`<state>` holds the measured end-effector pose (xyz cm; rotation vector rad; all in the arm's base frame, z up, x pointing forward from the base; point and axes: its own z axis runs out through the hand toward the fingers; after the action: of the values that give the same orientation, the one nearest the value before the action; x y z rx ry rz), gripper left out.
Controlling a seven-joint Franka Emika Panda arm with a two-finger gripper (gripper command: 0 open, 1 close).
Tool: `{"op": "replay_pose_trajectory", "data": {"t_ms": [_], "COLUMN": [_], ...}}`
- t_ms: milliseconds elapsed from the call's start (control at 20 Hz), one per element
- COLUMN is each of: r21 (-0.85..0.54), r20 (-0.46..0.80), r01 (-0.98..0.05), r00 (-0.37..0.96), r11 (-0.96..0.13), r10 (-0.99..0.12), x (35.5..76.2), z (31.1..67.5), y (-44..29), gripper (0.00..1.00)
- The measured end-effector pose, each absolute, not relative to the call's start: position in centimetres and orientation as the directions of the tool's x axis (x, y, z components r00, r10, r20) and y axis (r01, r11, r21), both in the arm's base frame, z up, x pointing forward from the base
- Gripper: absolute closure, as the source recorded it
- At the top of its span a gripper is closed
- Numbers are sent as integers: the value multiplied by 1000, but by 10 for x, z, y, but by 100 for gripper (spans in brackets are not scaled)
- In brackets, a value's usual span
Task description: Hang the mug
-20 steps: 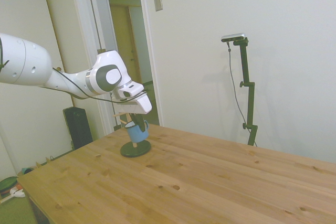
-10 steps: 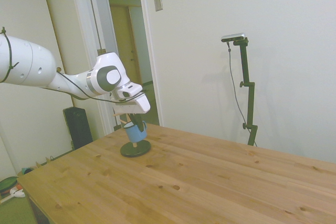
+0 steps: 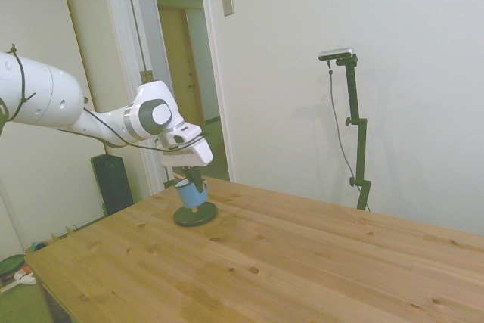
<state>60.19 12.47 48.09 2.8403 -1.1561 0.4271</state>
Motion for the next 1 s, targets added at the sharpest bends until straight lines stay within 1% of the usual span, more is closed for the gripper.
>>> {"op": "replay_pose_trajectory", "data": {"t_ms": [250,550,800,1000], "r21": [-46,-4,1,-6], "r20": [269,265,266,273], "r01": [-689,-676,-673,-672], "r00": [689,710,713,711], "r11": [-723,-737,-740,-740], "r10": [-673,-653,-648,-648], "x": [599,591,586,579], "z": [477,459,459,465], "y": [126,129,130,129], "gripper": [0,0,0,0]}}
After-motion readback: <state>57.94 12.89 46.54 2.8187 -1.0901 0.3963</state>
